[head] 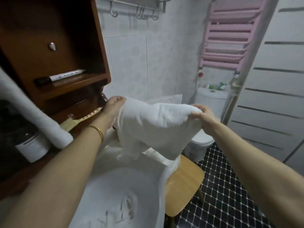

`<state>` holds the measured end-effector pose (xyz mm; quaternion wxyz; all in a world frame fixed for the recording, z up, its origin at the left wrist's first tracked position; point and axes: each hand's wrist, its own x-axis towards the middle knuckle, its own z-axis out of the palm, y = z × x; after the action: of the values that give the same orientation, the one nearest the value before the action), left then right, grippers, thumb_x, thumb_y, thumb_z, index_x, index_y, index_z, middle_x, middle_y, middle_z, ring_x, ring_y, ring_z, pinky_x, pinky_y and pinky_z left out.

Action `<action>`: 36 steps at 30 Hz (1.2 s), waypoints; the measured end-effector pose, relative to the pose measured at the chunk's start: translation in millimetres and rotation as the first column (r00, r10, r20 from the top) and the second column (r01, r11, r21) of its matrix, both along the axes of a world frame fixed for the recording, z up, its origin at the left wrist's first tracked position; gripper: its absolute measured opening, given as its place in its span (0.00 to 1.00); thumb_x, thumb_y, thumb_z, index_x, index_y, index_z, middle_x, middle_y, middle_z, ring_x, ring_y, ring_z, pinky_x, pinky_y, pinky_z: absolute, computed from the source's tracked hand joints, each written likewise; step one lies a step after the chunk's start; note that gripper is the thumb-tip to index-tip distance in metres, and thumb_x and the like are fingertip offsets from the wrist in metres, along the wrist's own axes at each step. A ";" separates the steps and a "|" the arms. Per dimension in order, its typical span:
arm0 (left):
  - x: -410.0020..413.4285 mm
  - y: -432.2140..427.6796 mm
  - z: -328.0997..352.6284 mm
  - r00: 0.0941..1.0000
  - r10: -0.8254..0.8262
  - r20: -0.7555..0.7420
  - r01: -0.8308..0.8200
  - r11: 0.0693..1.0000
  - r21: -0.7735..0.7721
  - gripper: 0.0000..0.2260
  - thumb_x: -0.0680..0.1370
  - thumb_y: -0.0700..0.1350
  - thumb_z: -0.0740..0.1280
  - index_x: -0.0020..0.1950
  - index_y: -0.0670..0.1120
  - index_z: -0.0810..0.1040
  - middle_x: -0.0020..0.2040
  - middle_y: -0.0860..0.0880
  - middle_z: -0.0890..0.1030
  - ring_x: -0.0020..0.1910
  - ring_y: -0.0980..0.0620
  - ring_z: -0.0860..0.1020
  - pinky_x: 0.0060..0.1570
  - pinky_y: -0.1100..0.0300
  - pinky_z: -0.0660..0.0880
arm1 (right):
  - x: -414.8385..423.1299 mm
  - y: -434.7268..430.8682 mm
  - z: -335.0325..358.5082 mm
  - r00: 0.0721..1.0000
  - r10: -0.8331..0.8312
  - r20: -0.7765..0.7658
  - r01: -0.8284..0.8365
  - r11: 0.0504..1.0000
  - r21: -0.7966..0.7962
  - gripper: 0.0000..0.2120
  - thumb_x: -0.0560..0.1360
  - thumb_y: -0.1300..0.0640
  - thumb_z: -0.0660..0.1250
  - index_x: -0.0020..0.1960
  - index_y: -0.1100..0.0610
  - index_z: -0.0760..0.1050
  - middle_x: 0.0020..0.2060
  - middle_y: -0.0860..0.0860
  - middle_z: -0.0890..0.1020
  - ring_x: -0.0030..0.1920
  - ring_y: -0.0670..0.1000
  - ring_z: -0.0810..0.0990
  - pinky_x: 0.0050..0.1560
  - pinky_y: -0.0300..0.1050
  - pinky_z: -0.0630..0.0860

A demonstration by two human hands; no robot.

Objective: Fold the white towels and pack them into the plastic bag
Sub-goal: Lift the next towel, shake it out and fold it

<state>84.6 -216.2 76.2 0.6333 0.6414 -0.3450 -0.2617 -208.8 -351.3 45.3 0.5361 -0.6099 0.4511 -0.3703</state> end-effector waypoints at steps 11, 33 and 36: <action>-11.0 114.1 -158.5 0.997 -0.081 0.018 0.066 0.909 0.412 0.06 0.81 0.45 0.60 0.47 0.44 0.71 0.42 0.47 0.73 0.44 0.49 0.71 0.41 0.58 0.67 | -20.5 105.1 -143.3 0.966 0.113 -0.234 -0.050 0.964 0.259 0.27 0.56 0.60 0.70 0.56 0.54 0.79 0.55 0.56 0.79 0.57 0.60 0.75 0.55 0.58 0.77; -36.7 174.1 -237.2 0.935 -0.258 0.243 -0.006 0.674 0.739 0.06 0.81 0.52 0.52 0.55 0.53 0.57 0.42 0.53 0.69 0.39 0.53 0.72 0.33 0.58 0.65 | -58.4 185.3 -222.9 0.897 -0.178 -0.405 0.258 0.954 0.151 0.09 0.76 0.55 0.64 0.40 0.56 0.67 0.38 0.50 0.74 0.38 0.50 0.71 0.39 0.48 0.69; -35.0 170.1 -238.6 0.906 -0.386 0.172 0.069 0.538 0.840 0.05 0.81 0.52 0.51 0.56 0.55 0.58 0.43 0.49 0.71 0.39 0.50 0.73 0.34 0.58 0.68 | -58.3 177.5 -222.6 0.826 -0.089 -0.556 0.183 0.976 0.116 0.07 0.77 0.55 0.63 0.44 0.57 0.69 0.39 0.52 0.77 0.40 0.53 0.74 0.42 0.50 0.72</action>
<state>49.7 -46.1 -162.5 0.1545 0.8434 -0.3692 -0.3584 -267.1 -173.8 -177.3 0.4052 -0.6100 0.6569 -0.1793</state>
